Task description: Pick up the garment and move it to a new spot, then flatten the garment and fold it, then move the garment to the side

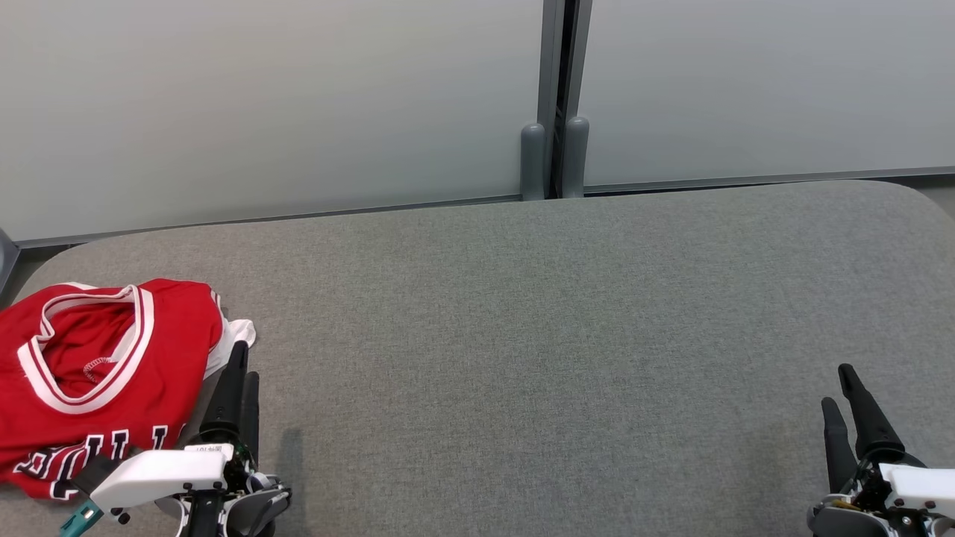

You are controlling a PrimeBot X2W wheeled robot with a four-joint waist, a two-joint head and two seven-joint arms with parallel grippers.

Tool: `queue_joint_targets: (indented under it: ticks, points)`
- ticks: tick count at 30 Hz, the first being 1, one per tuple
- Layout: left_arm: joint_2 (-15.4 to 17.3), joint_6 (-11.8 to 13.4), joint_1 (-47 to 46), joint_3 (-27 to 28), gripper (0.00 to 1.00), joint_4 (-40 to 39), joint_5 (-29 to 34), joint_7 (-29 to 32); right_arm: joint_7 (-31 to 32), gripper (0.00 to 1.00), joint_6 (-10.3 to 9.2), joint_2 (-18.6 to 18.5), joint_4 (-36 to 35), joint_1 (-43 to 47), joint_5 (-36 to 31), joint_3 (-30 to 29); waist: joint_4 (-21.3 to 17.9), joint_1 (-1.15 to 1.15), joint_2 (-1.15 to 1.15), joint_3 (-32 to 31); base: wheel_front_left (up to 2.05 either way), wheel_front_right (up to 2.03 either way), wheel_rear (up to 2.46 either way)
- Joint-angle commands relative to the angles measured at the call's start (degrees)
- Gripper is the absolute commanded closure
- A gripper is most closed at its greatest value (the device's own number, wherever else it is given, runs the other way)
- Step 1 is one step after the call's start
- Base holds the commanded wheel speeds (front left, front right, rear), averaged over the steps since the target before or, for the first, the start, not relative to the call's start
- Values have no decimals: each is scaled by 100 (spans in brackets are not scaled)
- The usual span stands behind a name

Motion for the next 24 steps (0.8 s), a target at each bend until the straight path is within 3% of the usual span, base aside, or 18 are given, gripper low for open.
queue_joint_targets:
  ticks: [1,13,24]
  points:
    - [38,-2,-98,-4,0,-117,48,-28,-64,0,18,-67,-120,-132,-61,25,0,0,0,0,0,0,0]
    - [49,16,-13,-108,0,-141,834,-324,-378,0,21,-89,27,-216,-1230,224,-1,0,0,7,0,0,0]
    - [57,323,91,-179,0,-223,2097,-564,-633,0,23,-105,180,-280,-2423,329,1,0,0,-1,0,0,0]
